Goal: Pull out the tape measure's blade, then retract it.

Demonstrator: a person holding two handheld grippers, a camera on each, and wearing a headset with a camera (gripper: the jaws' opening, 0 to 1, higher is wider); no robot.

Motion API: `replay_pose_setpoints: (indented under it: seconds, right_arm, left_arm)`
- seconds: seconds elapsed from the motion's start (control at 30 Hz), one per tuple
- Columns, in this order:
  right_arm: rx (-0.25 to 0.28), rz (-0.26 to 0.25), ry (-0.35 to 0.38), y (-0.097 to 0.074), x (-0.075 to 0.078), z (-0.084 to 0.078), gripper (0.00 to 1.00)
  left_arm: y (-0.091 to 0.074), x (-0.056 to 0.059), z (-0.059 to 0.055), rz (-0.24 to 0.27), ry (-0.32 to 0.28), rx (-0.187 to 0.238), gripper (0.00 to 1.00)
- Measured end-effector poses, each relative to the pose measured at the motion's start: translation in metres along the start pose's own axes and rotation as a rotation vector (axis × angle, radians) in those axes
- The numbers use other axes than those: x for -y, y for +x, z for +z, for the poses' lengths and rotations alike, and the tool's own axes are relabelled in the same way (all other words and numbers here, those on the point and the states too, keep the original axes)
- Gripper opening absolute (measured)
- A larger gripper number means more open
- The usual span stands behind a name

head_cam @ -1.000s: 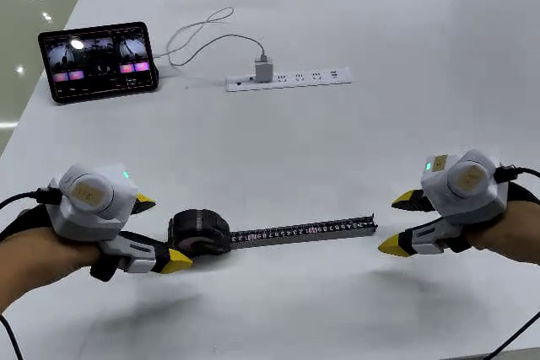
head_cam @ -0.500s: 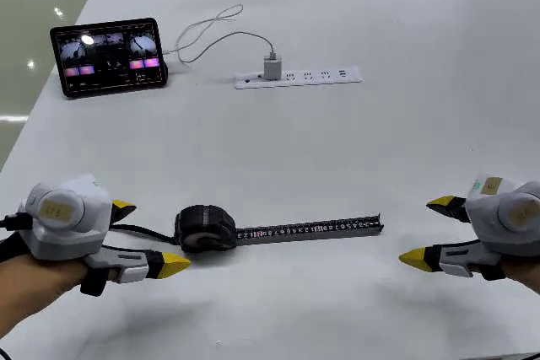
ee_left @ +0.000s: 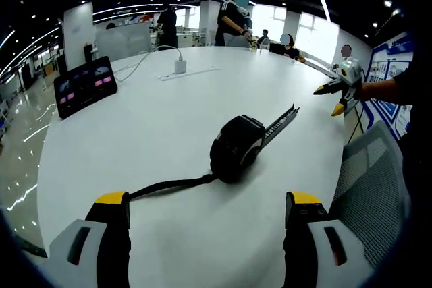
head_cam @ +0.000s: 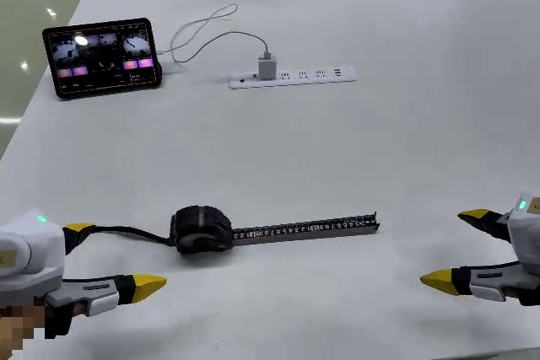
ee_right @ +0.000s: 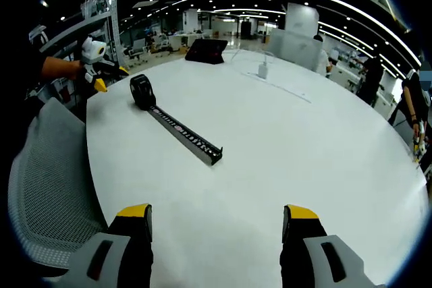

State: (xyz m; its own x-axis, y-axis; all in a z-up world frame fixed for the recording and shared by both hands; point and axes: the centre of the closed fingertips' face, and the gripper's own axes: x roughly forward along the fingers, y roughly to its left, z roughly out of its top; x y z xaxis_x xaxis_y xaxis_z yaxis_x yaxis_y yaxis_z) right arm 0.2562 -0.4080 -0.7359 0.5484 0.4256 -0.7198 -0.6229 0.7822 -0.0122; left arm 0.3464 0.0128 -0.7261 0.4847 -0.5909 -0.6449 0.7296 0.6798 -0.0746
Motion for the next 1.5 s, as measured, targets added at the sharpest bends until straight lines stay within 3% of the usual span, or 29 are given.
replay_pose_setpoints:
  seconds: [0.1,0.23,0.37,0.47,0.57,0.63,0.73,0.97,1.13,1.23,1.5]
  right_arm:
    - [0.024,-0.018,-0.005,-0.005,0.004,0.003,0.86]
    - [0.012,-0.017,0.001,-0.01,0.004,0.0,0.82]
    - [0.029,-0.028,0.029,-0.014,0.006,0.0,0.9]
    - [0.023,-0.027,0.038,-0.011,0.006,-0.01,0.96]
    - [0.028,-0.009,0.051,-0.013,0.004,-0.012,0.99]
    - [0.03,-0.008,0.068,-0.017,0.004,-0.01,0.99]
    - [0.025,0.007,0.06,-0.02,0.0,-0.008,0.99]
    - [0.02,0.002,0.063,-0.021,0.007,-0.011,0.99]
    - [0.029,-0.008,0.058,-0.024,0.009,-0.007,0.99]
    - [0.022,0.017,0.076,-0.024,0.004,-0.012,0.99]
    - [0.01,-0.012,0.051,-0.028,0.005,-0.015,0.99]
  left_arm:
    - [-0.007,-0.007,-0.004,0.024,0.007,0.004,0.96]
    - [-0.012,-0.009,-0.013,0.019,-0.007,0.007,0.99]
    - [-0.013,-0.009,-0.022,0.023,0.03,-0.025,0.99]
    - [-0.017,-0.008,-0.012,0.005,0.003,0.04,0.99]
    - [-0.018,-0.008,-0.019,0.007,0.043,0.013,0.99]
    - [-0.02,-0.009,-0.026,0.013,0.032,-0.024,0.99]
    - [-0.026,-0.013,-0.021,0.029,0.021,0.009,0.99]
    - [-0.028,-0.022,-0.019,0.046,0.003,0.01,0.99]
    - [-0.028,-0.02,-0.01,0.042,0.017,0.026,0.99]
    - [-0.025,-0.019,-0.015,0.04,0.066,-0.006,0.99]
    - [-0.019,-0.015,-0.013,0.034,0.068,-0.003,0.99]
